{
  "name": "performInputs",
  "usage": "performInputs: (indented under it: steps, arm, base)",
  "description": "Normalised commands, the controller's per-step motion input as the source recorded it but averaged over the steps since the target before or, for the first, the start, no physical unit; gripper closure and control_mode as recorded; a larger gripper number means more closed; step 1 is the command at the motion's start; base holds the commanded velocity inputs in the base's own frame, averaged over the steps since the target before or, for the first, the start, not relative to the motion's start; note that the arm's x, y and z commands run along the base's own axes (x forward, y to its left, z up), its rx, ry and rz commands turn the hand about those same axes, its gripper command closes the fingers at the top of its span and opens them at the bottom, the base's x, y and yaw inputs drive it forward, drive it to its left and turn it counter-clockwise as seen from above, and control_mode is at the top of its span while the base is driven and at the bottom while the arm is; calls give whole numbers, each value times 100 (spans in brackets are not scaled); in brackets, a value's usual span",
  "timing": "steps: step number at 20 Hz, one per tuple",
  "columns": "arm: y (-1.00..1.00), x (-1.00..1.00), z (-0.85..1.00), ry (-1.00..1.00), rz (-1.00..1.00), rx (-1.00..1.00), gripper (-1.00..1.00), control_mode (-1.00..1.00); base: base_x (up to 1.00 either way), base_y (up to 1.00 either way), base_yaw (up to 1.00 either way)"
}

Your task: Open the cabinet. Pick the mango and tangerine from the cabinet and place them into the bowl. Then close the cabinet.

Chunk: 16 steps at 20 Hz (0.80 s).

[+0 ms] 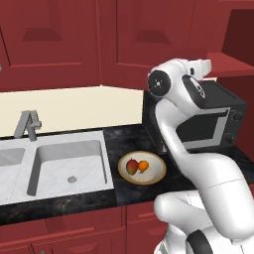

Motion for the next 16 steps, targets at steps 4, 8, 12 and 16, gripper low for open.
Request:
performInputs:
  steps: [4, 8, 12, 16]
  arm:
    - [-82, 100, -61, 3, 15, 8, -100, -100]
    - [-80, 100, -78, 2, 17, 5, -100, -100]
    - [-69, 100, -75, 2, 19, 5, -100, -100]
    - [-51, 100, -67, 0, 15, 0, -100, -100]
  base:
    - [0, 0, 0]
    - [0, 0, 0]
    - [0, 0, 0]
    - [0, 0, 0]
